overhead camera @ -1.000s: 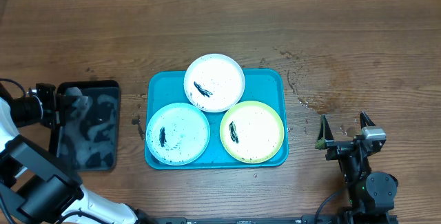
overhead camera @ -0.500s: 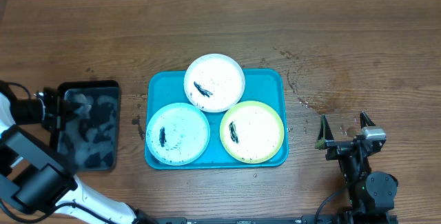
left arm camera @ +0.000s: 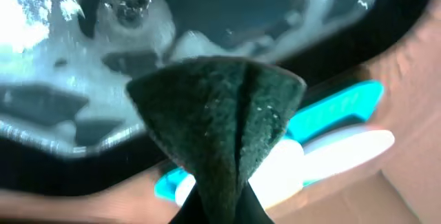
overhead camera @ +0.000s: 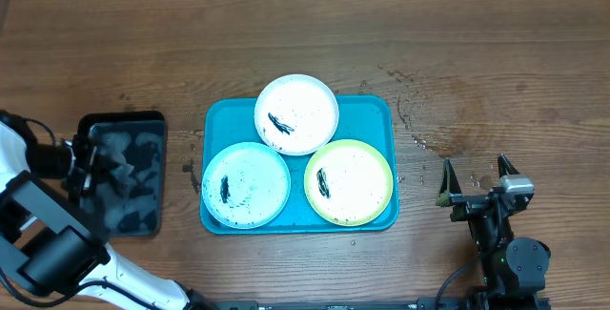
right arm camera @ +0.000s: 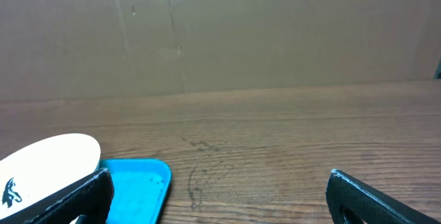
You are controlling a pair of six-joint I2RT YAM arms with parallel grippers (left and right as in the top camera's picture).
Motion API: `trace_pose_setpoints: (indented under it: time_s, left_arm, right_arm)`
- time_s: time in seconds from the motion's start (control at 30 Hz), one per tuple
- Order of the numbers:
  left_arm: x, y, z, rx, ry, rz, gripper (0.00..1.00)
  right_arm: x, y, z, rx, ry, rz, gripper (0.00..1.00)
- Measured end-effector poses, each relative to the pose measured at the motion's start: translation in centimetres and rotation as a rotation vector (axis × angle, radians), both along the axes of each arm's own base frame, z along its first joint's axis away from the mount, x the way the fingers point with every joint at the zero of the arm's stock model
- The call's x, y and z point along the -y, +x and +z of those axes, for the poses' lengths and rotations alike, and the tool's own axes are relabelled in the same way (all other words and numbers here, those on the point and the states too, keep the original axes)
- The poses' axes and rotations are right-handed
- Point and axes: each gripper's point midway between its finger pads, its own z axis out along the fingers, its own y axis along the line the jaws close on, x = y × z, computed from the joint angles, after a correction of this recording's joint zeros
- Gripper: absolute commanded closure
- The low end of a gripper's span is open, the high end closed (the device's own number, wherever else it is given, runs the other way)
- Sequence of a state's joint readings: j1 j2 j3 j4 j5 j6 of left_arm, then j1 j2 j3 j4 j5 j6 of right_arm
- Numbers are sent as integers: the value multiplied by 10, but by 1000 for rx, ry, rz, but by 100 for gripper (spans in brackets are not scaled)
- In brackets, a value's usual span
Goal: Clean dirty plates on tray and stack at the side
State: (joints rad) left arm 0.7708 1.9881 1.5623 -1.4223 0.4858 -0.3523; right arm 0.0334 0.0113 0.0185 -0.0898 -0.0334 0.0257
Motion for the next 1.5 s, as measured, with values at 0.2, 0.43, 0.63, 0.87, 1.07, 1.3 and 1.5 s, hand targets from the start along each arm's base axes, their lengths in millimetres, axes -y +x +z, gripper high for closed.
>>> trace_pose_setpoints:
  time_s: [0.2,0.43,0.63,0.87,1.07,1.3,1.5]
  left_arm:
    - [-23,21,37,85,135,-53,96]
    - [-11,11,-36,7,178,-74,96]
    - [7,-4,-25,-71,86,-85,96]
    - [-5,20,69,24,147,-111,96]
    - [20,26,110,105,204,-179,96]
    - [85,18,145,209,262,-347,96]
    - [175,-12,124,213,222,-628,96]
  right_arm:
    - [0,0,0,0,0,0,0]
    - [0,0,0,0,0,0,0]
    - [0,0,0,-1,0,0,0]
    - [0,0,0,0,0,0,0]
    - [0,0,0,0,0,0,0]
    - [0,0,0,0,0,0,0]
    - [0,0,0,0,0,0,0]
